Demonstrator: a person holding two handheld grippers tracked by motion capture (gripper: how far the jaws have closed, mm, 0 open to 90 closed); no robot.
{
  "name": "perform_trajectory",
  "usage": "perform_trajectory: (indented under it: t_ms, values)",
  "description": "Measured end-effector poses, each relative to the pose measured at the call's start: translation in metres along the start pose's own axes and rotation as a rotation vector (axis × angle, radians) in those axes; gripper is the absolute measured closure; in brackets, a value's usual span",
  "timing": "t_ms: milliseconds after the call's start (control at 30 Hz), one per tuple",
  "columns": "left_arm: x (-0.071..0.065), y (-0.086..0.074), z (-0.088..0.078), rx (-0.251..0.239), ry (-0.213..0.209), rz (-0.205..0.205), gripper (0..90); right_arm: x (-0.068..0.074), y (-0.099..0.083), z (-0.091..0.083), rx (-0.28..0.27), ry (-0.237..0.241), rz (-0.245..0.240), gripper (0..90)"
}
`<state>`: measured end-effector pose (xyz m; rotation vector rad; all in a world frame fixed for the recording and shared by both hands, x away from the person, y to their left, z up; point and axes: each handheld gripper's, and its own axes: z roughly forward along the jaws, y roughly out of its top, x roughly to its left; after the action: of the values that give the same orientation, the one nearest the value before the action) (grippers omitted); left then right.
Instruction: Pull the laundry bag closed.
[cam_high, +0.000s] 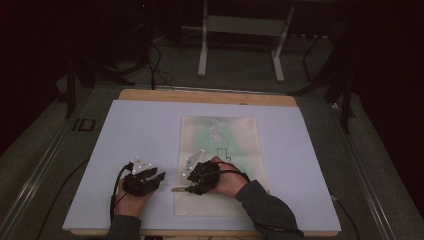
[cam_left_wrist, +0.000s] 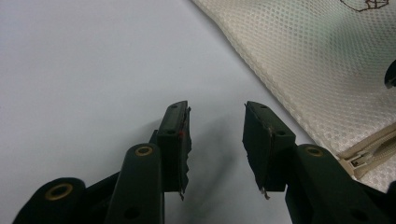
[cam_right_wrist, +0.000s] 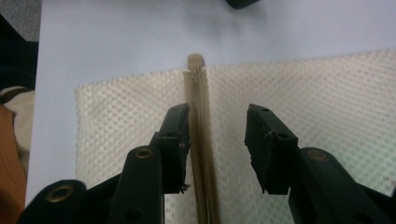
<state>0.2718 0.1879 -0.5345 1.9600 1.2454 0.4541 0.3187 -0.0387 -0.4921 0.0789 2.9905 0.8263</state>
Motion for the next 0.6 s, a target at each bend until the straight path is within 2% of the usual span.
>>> perform_trajectory:
  t_ms: [233,600]
  values:
    - [0.0,0.0,0.0,-0.001,0.002,0.001,59.9,0.002,0.007,0.005,-0.003,0.012,-0.01,60.2]
    - [0.002,0.0,-0.001,-0.007,0.006,-0.01,59.9,0.006,0.02,0.014,-0.015,0.037,-0.03,67.2]
